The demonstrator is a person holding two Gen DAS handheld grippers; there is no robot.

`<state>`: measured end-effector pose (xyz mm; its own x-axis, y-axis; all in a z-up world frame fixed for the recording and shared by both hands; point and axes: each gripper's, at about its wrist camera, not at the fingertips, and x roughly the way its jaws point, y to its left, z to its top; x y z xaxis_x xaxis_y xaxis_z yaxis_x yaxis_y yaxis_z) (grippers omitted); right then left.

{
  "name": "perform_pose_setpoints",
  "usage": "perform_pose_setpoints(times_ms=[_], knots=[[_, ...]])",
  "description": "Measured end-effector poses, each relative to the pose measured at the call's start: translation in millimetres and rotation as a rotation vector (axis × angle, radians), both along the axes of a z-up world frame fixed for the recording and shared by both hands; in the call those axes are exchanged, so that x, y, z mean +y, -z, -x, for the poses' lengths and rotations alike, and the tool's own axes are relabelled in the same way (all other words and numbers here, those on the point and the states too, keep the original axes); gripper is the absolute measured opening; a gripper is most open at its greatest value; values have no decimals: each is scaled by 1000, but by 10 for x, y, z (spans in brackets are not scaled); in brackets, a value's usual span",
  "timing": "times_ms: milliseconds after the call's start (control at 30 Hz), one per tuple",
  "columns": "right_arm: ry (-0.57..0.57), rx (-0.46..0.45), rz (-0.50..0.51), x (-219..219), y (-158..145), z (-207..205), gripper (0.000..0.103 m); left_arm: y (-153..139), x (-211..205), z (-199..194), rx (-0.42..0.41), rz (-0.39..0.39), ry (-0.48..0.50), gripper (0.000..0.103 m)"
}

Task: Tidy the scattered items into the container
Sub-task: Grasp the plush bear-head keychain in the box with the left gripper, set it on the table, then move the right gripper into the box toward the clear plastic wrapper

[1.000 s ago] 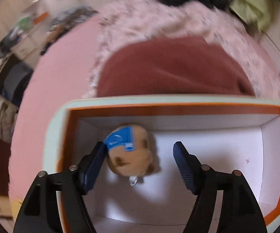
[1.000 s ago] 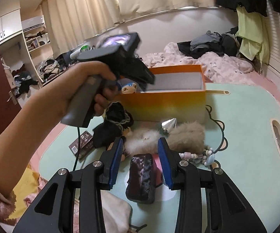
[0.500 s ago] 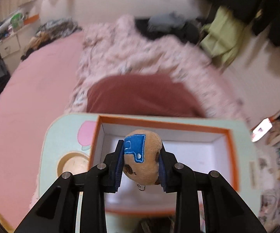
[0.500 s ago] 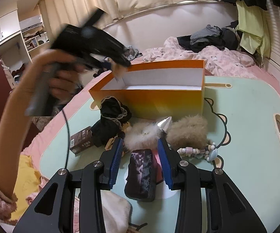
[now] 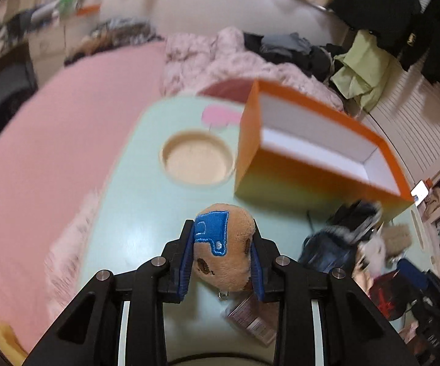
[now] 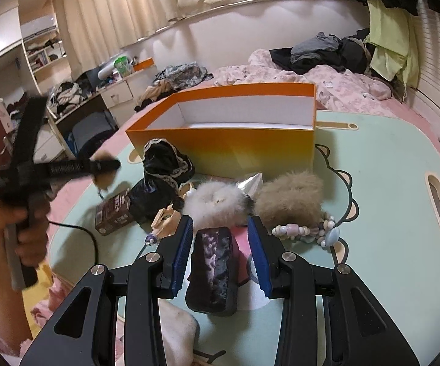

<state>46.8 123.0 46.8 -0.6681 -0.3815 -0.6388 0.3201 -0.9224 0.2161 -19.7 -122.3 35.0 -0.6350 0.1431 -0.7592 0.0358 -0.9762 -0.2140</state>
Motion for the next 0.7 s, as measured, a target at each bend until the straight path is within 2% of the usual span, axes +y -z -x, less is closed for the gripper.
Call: perform_pose_setpoints(times_ms=[67,200,333,400,467,533,700], knots=[[3,6,-15,-16,-5,-23,39,19,65,-70,32,4,0,31],[6,-2,-30,-46,8,-30,39,31,307,-130,30,-11,98,32],[7,-6,-37,-60,18,-44,39,47,439,-181,58,55,114,35],[11,-5,-34,-56,18,-47,39,38,421,-213,65,49,116,41],[17,-3,-30,-56,7,-51,39,6,388,-274,79,34,118,67],[19,-1,-29,-55,-3,-50,39,-42,362,-355,115,44,106,77],[18,8,-47,-70,-29,-65,39,-112,294,-482,173,35,78,82]])
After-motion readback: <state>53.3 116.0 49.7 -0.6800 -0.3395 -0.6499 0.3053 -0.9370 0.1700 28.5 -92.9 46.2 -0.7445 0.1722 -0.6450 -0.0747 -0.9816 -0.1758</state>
